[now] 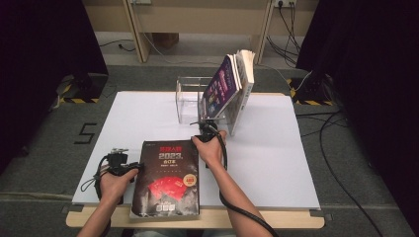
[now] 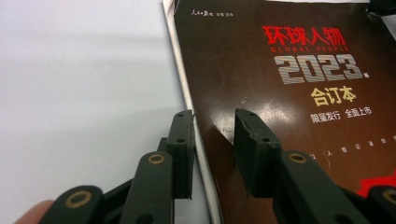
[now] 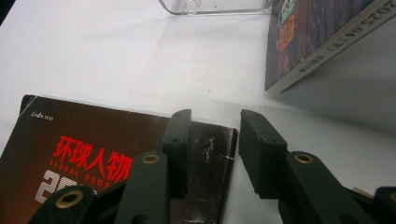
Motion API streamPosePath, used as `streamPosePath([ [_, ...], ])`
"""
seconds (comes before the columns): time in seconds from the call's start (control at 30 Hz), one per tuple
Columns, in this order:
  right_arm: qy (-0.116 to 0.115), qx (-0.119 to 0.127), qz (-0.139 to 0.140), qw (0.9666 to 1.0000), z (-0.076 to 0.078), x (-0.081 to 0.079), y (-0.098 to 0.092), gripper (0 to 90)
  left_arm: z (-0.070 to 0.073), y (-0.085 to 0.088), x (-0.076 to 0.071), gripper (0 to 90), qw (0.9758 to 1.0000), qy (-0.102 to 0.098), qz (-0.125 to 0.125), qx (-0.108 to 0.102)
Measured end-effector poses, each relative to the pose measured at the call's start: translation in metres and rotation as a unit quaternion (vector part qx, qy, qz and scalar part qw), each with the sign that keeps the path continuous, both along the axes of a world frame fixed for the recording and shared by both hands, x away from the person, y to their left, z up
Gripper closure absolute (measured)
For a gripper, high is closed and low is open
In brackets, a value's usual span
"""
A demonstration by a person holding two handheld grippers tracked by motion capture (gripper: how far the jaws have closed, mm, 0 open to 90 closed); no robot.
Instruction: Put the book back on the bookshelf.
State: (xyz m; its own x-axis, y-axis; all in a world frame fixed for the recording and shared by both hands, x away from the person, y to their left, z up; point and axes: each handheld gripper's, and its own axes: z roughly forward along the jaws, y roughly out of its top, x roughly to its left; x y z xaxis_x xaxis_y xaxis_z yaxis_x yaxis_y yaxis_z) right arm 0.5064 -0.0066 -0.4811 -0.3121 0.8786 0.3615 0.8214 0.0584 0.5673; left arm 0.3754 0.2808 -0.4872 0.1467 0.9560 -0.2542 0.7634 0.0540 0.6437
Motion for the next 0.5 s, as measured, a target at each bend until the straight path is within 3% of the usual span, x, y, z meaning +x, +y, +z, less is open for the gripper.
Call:
streamPosePath([
  [0.27, -0.005, 0.008, 0.0, 1.0, -0.0024, 0.0, -0.0015, 65.9, 0.0001, -0.0006, 0.0001, 68.0, 1.0, 0.001, 0.0, 0.003],
  [0.5, 0.005, 0.013, 0.001, 0.9999, -0.0024, -0.0002, -0.004, 70.6, 0.0002, -0.0005, 0.0002, 69.0, 1.0, 0.001, 0.001, 0.003],
])
